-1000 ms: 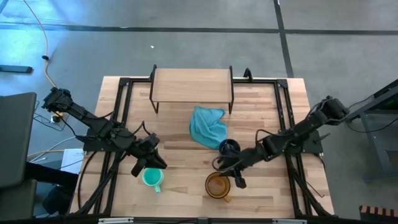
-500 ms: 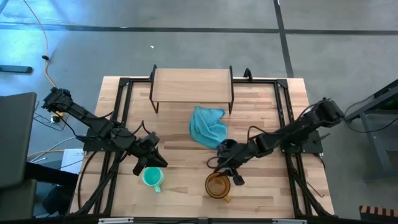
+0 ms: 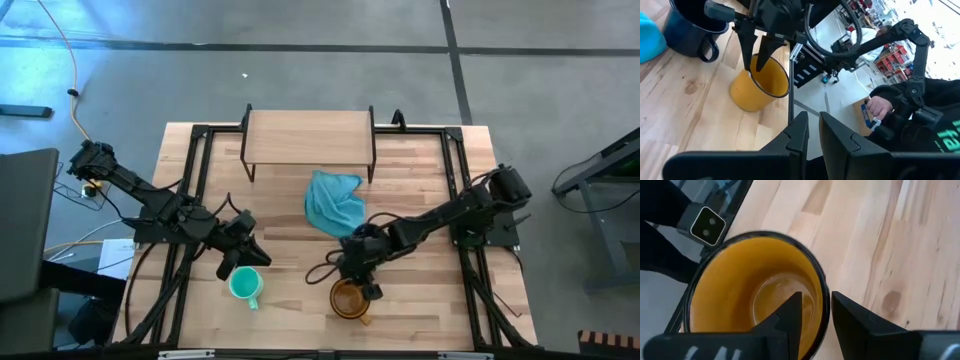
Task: Stack small to large cups/mugs on shelf
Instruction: Put the yellow mug on the shelf
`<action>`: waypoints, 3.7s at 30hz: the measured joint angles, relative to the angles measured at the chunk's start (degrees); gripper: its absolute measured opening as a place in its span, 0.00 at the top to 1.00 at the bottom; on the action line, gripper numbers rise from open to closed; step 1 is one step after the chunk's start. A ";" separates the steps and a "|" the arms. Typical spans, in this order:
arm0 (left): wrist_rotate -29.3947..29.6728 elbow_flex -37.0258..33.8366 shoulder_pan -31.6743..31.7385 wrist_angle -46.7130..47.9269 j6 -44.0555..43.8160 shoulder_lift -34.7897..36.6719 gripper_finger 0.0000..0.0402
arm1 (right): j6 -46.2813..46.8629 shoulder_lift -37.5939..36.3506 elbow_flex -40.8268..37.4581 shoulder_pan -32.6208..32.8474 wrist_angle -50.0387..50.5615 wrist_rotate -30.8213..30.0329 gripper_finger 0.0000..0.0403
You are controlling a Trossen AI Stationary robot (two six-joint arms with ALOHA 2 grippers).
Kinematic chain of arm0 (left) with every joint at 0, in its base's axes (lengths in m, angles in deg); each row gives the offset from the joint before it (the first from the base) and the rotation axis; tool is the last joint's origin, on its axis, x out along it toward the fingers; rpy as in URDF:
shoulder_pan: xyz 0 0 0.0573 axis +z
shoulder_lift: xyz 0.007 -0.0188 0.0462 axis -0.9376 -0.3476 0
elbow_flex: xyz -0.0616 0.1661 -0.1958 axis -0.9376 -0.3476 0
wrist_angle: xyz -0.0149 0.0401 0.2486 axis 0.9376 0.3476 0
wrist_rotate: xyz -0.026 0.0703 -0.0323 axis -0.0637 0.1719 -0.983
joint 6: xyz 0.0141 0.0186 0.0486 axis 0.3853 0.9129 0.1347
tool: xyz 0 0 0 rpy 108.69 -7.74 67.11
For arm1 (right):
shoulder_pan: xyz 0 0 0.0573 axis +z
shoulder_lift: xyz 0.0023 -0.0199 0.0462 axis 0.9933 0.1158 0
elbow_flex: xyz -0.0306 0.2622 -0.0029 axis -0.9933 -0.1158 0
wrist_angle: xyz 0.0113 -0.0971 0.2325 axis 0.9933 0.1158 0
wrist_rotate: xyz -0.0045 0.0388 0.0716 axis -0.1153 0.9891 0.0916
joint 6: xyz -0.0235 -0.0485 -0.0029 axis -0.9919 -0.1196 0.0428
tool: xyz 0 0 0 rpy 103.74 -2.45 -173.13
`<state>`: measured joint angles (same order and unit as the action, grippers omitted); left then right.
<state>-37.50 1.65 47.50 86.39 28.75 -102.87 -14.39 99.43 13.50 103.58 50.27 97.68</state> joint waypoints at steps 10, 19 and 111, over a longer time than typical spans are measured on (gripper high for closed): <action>-0.24 0.00 -0.02 0.24 -0.02 0.00 0.91 | -3.16 1.03 2.72 -1.13 1.82 0.05 0.76; -2.20 0.00 -0.04 0.24 0.00 0.00 0.91 | -3.41 1.54 2.74 -1.11 1.66 0.42 0.76; 35.42 0.00 -20.56 8.43 8.14 7.13 0.91 | -2.09 5.49 31.78 -29.48 19.73 3.44 1.00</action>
<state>-2.08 1.65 26.94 94.82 36.88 -95.74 -16.47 104.92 45.27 74.10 70.00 101.12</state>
